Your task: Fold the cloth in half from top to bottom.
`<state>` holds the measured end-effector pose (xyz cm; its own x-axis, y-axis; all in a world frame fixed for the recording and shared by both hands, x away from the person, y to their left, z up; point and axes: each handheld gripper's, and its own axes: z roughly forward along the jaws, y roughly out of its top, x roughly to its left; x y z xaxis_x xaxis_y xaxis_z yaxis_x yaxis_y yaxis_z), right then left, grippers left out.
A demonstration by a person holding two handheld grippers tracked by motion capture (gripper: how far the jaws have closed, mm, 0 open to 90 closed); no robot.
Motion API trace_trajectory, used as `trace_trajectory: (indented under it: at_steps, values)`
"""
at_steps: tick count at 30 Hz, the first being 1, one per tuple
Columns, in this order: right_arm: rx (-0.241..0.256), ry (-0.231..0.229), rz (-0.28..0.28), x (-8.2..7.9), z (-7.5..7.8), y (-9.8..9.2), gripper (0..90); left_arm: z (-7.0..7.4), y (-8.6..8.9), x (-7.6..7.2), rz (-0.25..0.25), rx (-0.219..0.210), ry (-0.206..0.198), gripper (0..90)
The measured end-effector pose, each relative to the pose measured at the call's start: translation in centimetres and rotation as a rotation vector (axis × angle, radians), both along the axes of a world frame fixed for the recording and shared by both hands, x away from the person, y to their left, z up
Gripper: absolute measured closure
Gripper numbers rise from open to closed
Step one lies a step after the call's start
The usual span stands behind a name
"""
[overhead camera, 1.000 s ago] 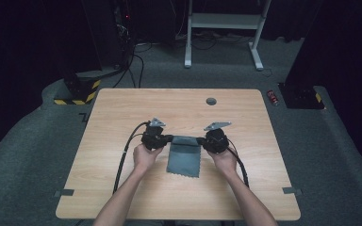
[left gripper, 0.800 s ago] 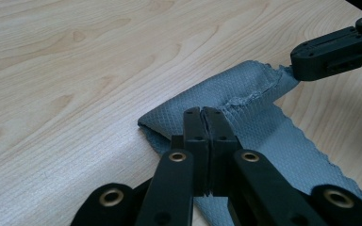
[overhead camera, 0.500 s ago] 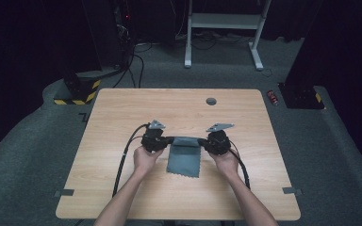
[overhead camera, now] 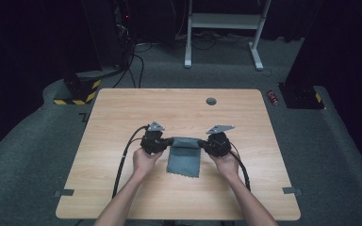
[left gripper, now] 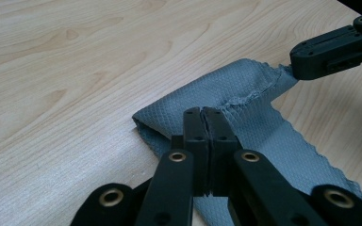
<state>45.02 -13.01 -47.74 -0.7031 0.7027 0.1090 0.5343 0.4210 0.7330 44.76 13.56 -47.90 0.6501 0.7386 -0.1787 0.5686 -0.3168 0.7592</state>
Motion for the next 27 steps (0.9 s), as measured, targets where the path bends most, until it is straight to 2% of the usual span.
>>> trace_trajectory:
  at_steps: [7,15,27]
  values:
    - [0.005,-0.005,0.005,-0.4,0.1,-0.1,88.6,0.1,0.1,-0.4,-0.008,-0.010,-0.002,89.0]
    - [0.012,-0.007,0.011,-0.8,0.0,-0.3,88.6,-0.1,0.3,-0.8,-0.010,-0.051,0.004,89.0]
    - [0.022,-0.005,0.016,-1.4,0.2,-0.5,88.6,0.1,0.4,-1.5,-0.018,-0.061,-0.005,89.0]
